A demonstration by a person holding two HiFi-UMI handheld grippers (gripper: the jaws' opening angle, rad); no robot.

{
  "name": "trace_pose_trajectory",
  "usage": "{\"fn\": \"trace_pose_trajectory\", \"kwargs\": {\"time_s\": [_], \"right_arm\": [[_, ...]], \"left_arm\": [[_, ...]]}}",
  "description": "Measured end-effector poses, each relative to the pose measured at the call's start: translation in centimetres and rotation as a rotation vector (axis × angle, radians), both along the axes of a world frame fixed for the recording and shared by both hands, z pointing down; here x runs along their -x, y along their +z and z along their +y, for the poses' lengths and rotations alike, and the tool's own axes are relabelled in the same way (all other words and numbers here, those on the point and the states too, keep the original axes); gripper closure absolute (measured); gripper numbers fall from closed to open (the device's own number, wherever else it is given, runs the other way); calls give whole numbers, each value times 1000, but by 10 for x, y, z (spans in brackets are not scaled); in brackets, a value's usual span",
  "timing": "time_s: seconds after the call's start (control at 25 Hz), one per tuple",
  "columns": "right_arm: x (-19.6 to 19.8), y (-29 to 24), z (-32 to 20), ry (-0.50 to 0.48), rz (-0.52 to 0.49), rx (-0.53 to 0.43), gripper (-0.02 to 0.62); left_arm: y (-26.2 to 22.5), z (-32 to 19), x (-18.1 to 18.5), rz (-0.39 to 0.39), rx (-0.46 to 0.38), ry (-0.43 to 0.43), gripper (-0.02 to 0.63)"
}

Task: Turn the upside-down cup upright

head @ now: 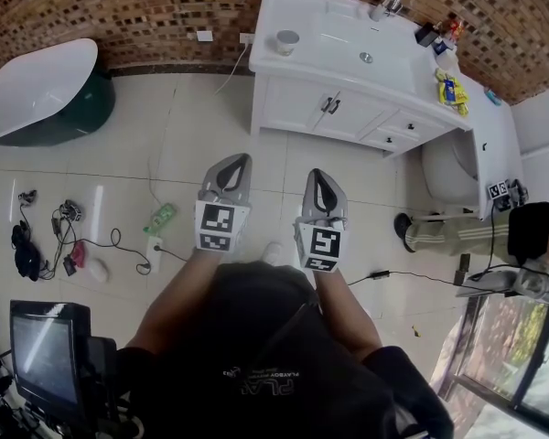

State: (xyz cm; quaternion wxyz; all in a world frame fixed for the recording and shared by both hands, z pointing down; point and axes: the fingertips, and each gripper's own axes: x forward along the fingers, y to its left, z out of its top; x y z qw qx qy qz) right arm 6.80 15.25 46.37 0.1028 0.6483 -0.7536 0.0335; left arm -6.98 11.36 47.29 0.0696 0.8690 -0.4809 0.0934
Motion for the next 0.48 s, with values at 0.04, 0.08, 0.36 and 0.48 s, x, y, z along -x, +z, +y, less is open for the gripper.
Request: {"fn": "trace_pose_trajectory", "kwargs": {"time_s": [0.04,0.08,0.36,0.48], "right_arm": [[-3,0,0,6,2,-2,583],[-5,-1,-1,10,2,-4,583],[-15,5,4,23,0,1,583],[-14,6,7,21,-5,4,583]], "left_arm": [[0,0,-2,-1,0,0,607],[0,0,-3,-3,0,0,607],[5,4,-16,-25,9,16,607],[5,7,-16,-31,14,17,607]]}}
